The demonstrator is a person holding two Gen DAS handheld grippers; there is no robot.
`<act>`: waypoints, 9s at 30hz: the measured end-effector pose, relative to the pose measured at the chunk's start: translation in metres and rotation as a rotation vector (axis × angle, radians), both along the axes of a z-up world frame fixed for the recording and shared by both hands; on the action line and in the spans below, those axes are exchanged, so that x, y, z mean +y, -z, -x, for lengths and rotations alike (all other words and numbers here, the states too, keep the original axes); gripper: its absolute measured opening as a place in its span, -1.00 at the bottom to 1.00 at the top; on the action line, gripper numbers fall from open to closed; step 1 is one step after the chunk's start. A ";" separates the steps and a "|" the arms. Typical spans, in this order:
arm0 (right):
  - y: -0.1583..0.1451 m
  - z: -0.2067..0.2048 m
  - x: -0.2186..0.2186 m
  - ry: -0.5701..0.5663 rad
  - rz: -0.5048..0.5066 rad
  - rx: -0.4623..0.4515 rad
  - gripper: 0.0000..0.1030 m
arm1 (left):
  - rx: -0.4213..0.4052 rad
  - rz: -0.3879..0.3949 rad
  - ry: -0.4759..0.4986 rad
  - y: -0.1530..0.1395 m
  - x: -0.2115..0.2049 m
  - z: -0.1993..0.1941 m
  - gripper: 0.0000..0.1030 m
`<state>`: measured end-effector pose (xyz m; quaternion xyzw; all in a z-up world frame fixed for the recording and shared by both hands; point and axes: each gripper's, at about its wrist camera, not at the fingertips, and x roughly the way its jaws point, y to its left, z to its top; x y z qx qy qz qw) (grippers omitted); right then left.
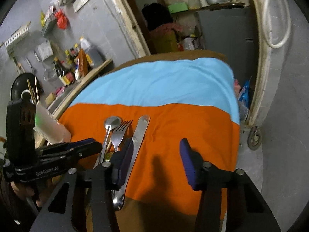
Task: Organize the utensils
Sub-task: 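Grasp the silver spoon with the left gripper while the right gripper grasps the knife, then lift the spoon and knife and lower both into the white caddy, then open both grippers over the caddy and move back to the cloth, then grasp a chopstick with the left gripper while the right gripper grasps the silver fork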
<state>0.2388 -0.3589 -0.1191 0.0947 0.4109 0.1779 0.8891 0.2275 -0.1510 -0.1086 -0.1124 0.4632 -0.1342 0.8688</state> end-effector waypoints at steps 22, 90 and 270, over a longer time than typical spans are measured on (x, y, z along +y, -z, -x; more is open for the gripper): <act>0.019 -0.023 0.038 -0.097 0.066 0.098 -0.17 | 0.077 0.122 -0.023 0.003 0.023 -0.026 -0.93; -0.116 0.072 0.050 0.190 -0.141 -0.315 -0.97 | -0.261 0.127 0.091 -0.109 0.063 0.051 -0.95; 0.002 -0.013 0.062 -0.094 -0.151 0.142 -0.94 | 0.072 -0.043 0.071 -0.016 0.015 0.008 -0.91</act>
